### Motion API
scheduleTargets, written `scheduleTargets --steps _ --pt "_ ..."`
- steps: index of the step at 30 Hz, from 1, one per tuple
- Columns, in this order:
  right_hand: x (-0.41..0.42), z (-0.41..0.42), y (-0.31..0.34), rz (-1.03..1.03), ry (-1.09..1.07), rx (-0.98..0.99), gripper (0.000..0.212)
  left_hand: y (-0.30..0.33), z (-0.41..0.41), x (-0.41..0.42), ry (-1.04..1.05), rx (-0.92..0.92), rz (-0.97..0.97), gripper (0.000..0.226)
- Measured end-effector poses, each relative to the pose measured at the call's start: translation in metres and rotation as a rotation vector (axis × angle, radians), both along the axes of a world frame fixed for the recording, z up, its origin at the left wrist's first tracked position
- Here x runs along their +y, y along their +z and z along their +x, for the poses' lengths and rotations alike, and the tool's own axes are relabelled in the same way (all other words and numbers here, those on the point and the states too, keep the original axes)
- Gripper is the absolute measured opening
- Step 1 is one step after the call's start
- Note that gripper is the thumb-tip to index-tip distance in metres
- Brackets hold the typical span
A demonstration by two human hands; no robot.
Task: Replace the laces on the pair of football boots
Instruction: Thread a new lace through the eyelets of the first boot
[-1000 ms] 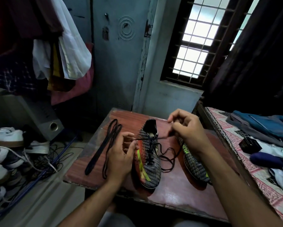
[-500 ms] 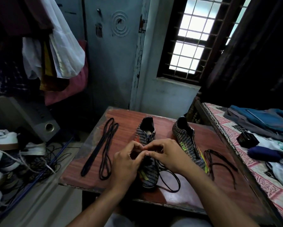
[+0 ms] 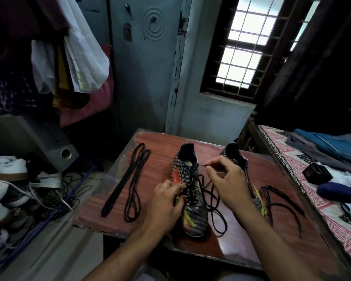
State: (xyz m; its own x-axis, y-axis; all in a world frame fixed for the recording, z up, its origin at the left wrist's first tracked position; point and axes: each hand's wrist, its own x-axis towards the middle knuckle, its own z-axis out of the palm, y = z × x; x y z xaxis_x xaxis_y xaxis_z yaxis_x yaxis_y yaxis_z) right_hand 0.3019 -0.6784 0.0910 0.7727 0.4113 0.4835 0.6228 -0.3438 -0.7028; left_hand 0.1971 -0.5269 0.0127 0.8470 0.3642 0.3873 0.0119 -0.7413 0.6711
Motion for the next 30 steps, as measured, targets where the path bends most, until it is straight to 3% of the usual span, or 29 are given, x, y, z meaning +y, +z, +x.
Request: scheduleTargets --steps 4,6,10,13,16,21,30 --pt "0.016 -0.015 -0.013 -0.272 0.241 -0.238 0.009 -0.001 -0.003 -0.009 -0.067 0.013 0.057 0.031" --pt "0.014 -0.010 -0.021 -0.351 0.255 -0.290 0.007 0.000 -0.004 -0.007 -0.058 0.031 0.069 0.035" --pt "0.006 -0.002 -0.024 -0.330 0.136 -0.338 0.007 0.004 -0.004 -0.005 -0.001 0.065 0.061 0.042" --pt "0.007 -0.007 -0.021 -0.243 0.089 -0.374 0.006 0.011 -0.006 -0.008 -0.042 0.076 0.080 0.068" --pt "0.004 -0.009 -0.022 -0.125 0.002 -0.293 0.009 0.016 -0.004 -0.004 -0.050 0.127 0.109 0.081" --pt "-0.003 -0.008 -0.034 -0.171 0.018 -0.226 0.005 0.007 0.002 -0.002 0.010 0.128 0.139 0.087" --pt "-0.006 -0.005 -0.037 -0.160 -0.044 -0.101 0.011 0.002 0.004 -0.002 -0.094 0.064 0.039 0.075"
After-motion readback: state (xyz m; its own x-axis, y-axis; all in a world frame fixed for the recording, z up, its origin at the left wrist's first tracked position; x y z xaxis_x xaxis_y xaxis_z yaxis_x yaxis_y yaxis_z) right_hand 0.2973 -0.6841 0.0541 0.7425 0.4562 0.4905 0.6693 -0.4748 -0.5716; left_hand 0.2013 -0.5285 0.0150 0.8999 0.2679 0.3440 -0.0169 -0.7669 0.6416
